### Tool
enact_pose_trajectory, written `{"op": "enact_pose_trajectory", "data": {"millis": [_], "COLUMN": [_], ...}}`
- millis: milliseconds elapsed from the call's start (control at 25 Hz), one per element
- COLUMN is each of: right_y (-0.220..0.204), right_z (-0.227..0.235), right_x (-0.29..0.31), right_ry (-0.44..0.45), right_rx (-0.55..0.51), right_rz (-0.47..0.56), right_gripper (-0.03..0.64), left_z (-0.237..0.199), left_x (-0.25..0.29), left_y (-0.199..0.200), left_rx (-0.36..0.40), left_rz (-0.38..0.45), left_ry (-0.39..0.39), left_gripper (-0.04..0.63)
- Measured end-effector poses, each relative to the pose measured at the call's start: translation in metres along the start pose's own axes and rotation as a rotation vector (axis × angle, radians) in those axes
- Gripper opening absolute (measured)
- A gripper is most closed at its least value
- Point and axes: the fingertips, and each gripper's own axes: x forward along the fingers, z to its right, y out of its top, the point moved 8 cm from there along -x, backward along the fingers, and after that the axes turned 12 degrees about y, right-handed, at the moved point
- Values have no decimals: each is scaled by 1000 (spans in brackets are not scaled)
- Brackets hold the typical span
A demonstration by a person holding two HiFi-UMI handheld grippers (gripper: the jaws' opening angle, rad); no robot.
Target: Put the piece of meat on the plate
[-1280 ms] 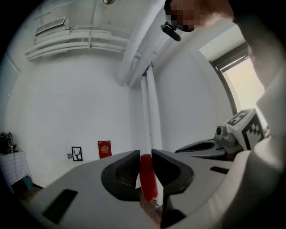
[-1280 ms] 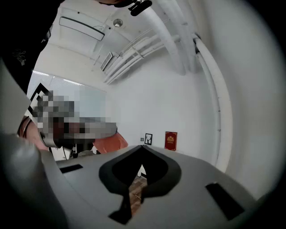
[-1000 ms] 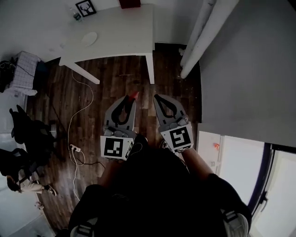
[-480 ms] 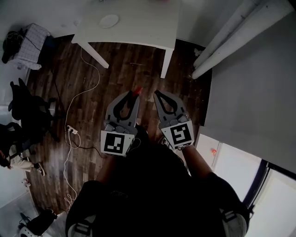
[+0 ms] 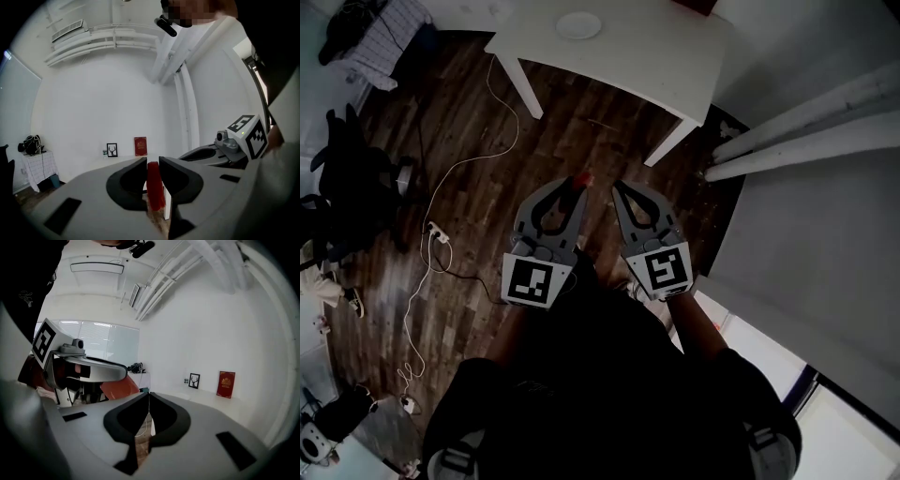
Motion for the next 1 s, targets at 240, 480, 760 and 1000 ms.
{"op": "enact_pose_trajectory", "data": {"millis": [240,480,760,1000], "right_y": [11,21,18,10], "right_z": [3,12,39,76], "right_x": [54,90,105,138], "right_ry": [38,35,34,79], "right_rx": [-46,-57,-44,-15], "right_rz": [-32,-70,-82,-66], "right_gripper": [23,23,23,23], "left_z": [-55,-88,-94,-112], "left_x": [19,39,74,112], "left_y": [-1,0,-2,-3], "left_rx": [-3,11,39,30], "left_rz": [12,13,7,-19], "left_ry": [-35,-95,-133,-95], "left_gripper": [81,81,81,81]}}
